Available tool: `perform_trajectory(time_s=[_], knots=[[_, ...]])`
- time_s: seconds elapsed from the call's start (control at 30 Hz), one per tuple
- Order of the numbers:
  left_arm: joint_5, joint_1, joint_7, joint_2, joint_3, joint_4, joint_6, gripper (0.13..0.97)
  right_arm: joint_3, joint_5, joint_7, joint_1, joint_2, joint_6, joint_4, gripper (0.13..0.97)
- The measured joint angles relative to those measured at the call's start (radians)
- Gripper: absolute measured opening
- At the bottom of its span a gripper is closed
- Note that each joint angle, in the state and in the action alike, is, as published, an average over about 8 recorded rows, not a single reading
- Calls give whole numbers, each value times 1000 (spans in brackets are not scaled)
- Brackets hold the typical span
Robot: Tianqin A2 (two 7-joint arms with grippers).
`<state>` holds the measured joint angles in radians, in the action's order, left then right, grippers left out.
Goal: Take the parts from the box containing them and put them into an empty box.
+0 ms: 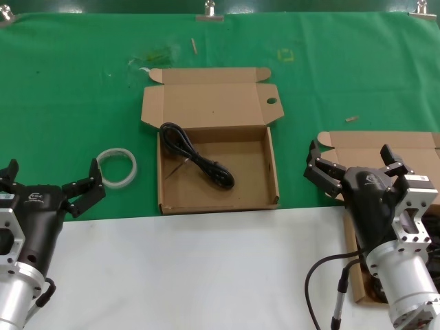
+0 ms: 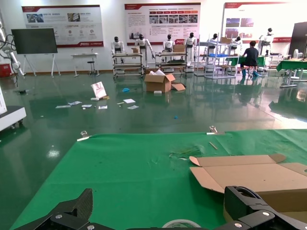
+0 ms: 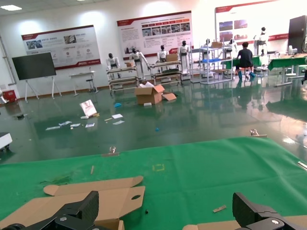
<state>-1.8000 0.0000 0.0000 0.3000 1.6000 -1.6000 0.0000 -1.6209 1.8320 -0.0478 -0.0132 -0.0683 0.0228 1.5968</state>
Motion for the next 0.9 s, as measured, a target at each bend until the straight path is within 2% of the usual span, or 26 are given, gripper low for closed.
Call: perform_trajectory(time_s=[0.9], knots=[[0, 0, 0, 0, 0, 0, 0, 966, 0, 0, 0, 0, 0, 0, 0, 966]])
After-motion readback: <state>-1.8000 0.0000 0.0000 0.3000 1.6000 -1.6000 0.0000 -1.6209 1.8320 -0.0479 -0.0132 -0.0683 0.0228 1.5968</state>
